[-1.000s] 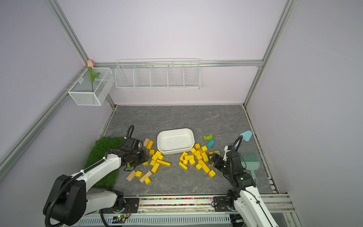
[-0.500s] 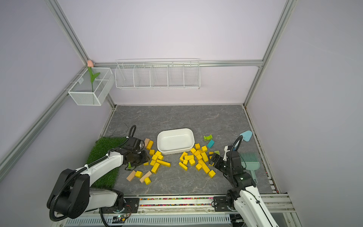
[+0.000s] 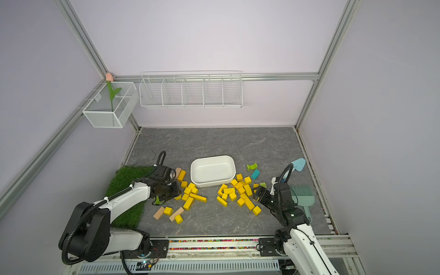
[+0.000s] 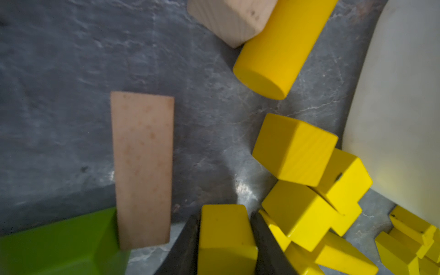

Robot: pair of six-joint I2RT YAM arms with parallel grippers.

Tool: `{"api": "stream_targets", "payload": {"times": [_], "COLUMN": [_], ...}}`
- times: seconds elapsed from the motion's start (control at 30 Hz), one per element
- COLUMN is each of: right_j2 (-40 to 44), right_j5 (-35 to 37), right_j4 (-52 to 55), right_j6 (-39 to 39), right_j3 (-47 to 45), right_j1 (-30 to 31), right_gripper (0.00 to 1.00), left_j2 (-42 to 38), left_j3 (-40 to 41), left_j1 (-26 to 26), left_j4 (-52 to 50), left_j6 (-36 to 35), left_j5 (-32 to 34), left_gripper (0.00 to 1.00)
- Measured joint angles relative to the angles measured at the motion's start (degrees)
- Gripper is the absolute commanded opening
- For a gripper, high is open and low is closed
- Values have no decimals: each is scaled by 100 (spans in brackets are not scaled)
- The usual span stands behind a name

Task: Pick out the yellow building blocks
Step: Pick up the building block from the center of the board.

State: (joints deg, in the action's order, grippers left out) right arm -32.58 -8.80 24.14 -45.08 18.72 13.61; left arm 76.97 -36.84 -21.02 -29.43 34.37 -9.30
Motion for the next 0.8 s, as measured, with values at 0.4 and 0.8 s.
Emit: {"api": "stream_targets", "payload": {"times": [0.4,0.8], "right_j2": [-2,0], "right_j5": [0,2], "right_j4": [0,2], "right_j6": [0,-15], "right_j3": [0,0], "right_j1": [0,0], "right_gripper": [91,91], "left_j2": [-542,289], "left_j3": [-315,-2546], "left_j1": [0,-190], "left_j4": [-293,-776], "left_j6": [-107,-470], "left_j5": [-2,-61], "left_gripper": [26,26]}}
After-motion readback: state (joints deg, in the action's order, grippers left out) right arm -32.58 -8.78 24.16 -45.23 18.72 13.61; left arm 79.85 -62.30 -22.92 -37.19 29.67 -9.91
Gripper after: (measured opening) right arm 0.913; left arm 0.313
